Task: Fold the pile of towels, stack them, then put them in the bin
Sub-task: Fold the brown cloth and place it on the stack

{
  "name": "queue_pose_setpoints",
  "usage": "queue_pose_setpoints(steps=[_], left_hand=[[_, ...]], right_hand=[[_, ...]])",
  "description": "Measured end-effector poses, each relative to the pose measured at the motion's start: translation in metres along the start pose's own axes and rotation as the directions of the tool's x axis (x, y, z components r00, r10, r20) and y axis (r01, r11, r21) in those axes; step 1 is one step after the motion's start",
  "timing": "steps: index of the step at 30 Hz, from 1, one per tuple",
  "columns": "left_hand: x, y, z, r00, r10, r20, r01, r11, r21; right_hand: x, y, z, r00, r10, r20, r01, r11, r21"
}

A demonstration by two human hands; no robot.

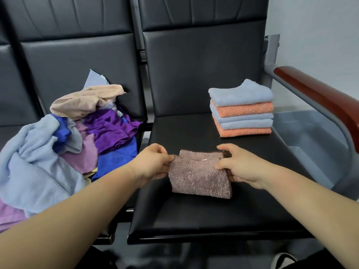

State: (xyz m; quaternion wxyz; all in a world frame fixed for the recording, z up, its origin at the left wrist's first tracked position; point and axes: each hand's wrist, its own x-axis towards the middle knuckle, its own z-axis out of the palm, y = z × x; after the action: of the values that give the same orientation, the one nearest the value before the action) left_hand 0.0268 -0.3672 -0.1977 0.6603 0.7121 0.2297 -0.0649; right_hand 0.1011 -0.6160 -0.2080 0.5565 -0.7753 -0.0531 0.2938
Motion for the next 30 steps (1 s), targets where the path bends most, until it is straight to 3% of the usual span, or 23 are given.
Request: queue_pose_setpoints(steps=[8,13,17,21,24,30], left_hand=[[0.015,0.005,0.012,0.99,0.126,0.067,-0.129,0.991,0.042],[0.022,-0.002,0.017,0.984,0.146,0.107,-0.168,0.958,0.234],[0.032,-0.009,0.017,0.981,0.188,0.041,-0.187,0.884,0.428],[0.033,-0.011,0.018,0.965,0.262,0.024,-0.209,0.705,0.678],[0.034,-0.014,0.021,0.956,0.289,0.048,-0.219,0.597,0.771],[0.039,-0.024,0.025,0.951,0.309,-0.019,-0.176,0.59,0.788]], right_hand=[[0.011,0.008,-0.007,0.945,-0.214,-0.246,0.115,0.924,-0.364],[0.016,0.012,-0.006,0.929,-0.282,-0.238,0.111,0.827,-0.551],[0.016,0.014,-0.004,0.935,-0.292,-0.2,0.117,0.789,-0.603],[0.017,0.012,-0.002,0.95,-0.259,-0.176,0.096,0.776,-0.624],[0.016,0.008,-0.003,0.962,-0.227,-0.151,0.081,0.767,-0.637],[0.017,0.007,-0.005,0.968,-0.182,-0.174,0.014,0.728,-0.685]])
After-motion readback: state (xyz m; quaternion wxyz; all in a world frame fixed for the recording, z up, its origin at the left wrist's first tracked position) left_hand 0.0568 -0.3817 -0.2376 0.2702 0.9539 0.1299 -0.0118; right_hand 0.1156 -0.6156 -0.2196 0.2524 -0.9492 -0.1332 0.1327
